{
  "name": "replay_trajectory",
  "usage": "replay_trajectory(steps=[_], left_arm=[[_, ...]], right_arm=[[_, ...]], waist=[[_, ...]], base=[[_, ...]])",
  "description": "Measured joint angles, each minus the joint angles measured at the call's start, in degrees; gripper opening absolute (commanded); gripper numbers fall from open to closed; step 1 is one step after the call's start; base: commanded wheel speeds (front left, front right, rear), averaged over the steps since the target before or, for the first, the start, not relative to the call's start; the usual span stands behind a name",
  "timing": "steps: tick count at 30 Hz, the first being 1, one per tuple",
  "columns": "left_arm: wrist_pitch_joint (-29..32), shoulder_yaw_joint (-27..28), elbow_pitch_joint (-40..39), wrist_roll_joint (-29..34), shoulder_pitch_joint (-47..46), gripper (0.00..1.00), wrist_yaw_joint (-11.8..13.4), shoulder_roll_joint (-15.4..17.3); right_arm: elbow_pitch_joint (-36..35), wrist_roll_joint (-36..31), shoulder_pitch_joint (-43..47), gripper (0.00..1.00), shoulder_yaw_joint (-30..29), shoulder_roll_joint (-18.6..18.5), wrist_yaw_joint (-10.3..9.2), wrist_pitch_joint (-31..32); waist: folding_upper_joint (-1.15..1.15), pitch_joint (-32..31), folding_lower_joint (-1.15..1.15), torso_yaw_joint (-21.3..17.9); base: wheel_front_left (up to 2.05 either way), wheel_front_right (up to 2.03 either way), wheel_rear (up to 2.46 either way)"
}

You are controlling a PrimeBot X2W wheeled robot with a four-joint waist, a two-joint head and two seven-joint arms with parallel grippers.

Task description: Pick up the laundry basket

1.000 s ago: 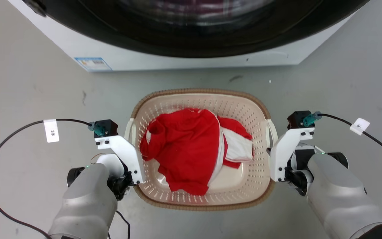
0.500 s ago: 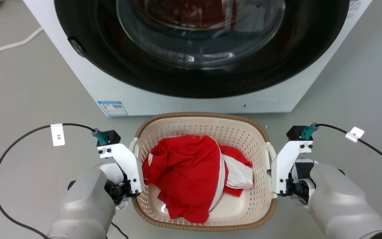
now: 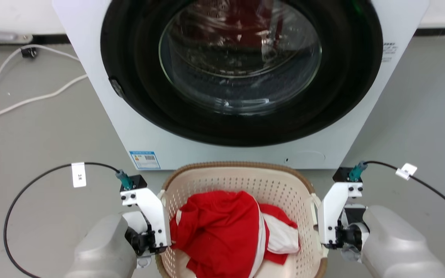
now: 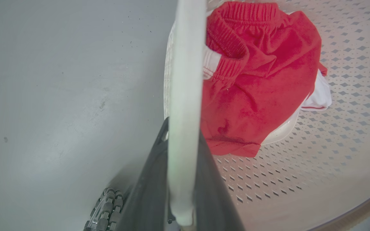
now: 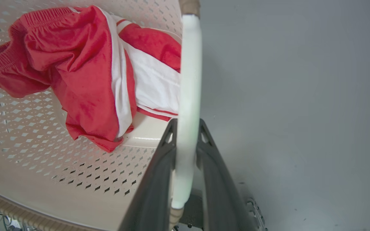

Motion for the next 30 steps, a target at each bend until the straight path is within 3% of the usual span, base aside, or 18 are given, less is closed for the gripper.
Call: replay_trajectory(steps=[11,30], left_arm=[[1.0,-1.8,-0.1,-1.4,2.9,0.00,0.0,-0.1],[-1.7,-3.7,-0.1,-2.8,3.7,0.00,0.0,-0.3]], right_arm=[[0.9,1.2,2.5,0.00,1.0,0.1,0.00,1.8],[1.9,1.6,2.8,0.00,1.7,0.2,0.00,0.6]], waist=[[0.00,-4.4,0.00,0.2],[0.00,-4.3,0.01,0.3]], base=[[0.00,0.00,0.00],[0.00,0.00,0.00]])
